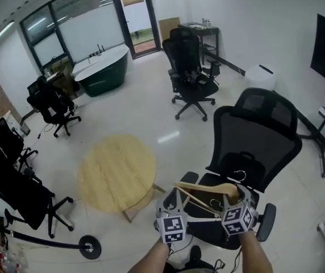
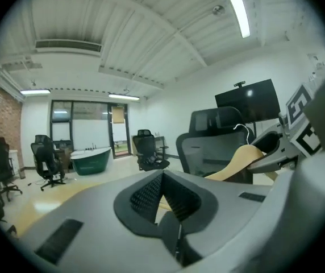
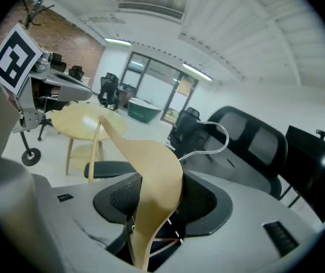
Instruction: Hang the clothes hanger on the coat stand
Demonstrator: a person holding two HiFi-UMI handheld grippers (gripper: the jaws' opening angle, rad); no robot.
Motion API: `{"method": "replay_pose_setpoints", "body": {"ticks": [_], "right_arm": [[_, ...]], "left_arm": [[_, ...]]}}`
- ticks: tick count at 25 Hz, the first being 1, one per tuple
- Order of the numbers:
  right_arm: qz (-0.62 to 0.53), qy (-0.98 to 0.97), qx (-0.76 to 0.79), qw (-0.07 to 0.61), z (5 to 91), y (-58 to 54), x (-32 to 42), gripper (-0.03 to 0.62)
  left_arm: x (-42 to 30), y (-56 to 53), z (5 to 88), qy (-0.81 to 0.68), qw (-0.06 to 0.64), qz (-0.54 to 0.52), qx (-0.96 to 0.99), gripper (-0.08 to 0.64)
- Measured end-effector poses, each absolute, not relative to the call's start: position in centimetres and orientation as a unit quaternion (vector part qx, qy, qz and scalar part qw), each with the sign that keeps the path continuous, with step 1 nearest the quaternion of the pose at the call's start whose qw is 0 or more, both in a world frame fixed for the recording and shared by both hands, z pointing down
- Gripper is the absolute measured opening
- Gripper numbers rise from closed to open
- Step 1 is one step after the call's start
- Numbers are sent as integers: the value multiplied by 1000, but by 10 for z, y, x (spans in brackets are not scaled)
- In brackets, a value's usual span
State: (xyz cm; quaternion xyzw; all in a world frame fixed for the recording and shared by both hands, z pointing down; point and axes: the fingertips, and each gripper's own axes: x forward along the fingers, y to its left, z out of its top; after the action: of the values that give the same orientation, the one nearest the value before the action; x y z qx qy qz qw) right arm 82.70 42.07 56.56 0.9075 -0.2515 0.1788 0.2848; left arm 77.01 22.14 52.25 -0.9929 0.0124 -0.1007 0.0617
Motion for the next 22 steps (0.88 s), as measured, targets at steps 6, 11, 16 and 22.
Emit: {"method": "replay_pose_setpoints", "body": {"ticks": [6,11,16,22], "right_arm": [[103,-327,885,315,467,283,736,206],[36,-426,842,330,434,175,670,206],[-18,-531,779,333,417,78,603,206],[-59,-615,710,336,411,-15,503,206]], "left_arm": [[638,86,426,111,64,-56,-990,11],[531,3,398,222,63,-46,-972,11],[427,-61,381,344,52,-32,-937,12],[306,-110,373,441,54,-24,-895,11]]}}
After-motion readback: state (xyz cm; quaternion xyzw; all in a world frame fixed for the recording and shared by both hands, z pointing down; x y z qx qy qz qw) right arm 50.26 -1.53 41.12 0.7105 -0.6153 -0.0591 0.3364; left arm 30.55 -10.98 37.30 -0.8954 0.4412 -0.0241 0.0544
